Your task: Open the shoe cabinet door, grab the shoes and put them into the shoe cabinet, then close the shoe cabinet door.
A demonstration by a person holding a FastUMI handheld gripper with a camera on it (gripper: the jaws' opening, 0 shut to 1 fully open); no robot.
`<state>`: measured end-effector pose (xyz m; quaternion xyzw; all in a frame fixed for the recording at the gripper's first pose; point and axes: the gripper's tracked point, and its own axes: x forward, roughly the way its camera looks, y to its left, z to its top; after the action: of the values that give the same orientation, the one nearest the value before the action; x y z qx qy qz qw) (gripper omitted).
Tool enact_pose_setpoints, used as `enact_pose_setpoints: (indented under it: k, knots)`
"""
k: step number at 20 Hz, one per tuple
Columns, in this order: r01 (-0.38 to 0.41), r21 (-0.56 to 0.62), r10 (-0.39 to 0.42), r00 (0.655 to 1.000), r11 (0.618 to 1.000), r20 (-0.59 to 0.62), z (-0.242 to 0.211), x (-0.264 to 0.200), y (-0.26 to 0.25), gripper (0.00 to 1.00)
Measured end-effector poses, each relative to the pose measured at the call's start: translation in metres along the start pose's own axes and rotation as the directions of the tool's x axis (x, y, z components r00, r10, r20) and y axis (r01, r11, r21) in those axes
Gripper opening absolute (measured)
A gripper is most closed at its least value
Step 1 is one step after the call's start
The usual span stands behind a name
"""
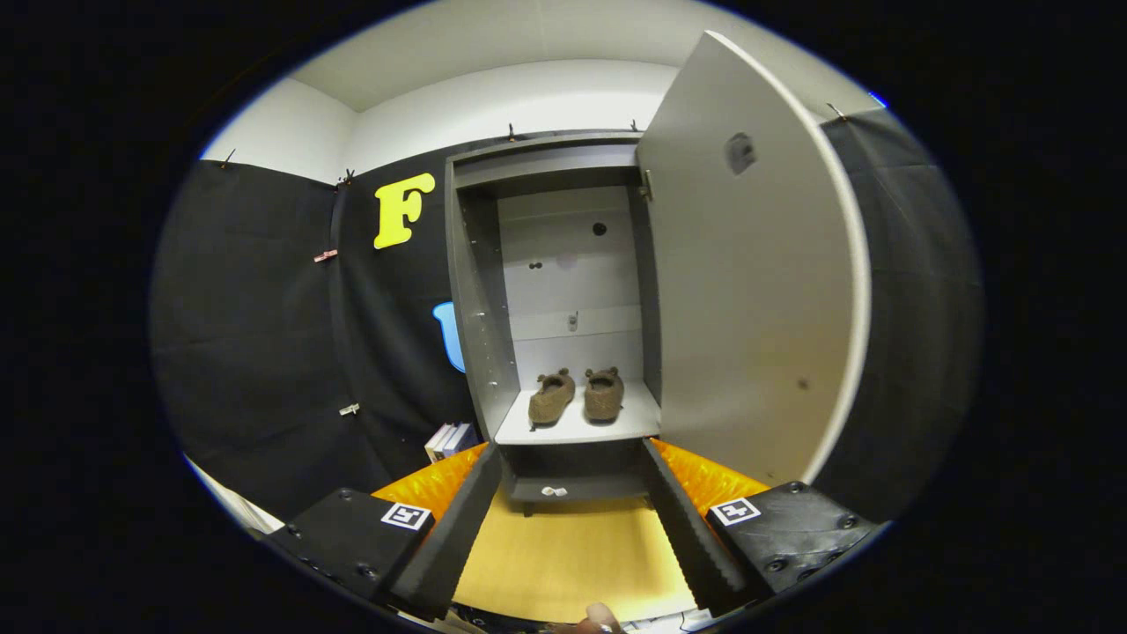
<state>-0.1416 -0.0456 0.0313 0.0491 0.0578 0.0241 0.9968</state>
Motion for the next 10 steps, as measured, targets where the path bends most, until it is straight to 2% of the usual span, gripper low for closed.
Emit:
enact_pose_setpoints:
  k: [3, 6, 10]
  knots:
    - [0.042, -0.011, -0.042, 0.998, 0.999, 0.036, 0.006, -0.036, -0.038, 0.99]
    - [0.120, -0.029, -0.118, 0.991, 0.992, 0.065, 0.005, -0.069, -0.091, 0.99]
    - [0.197, 0.004, -0.197, 0.976, 0.980, 0.091, 0.009, -0.083, -0.158, 0.99]
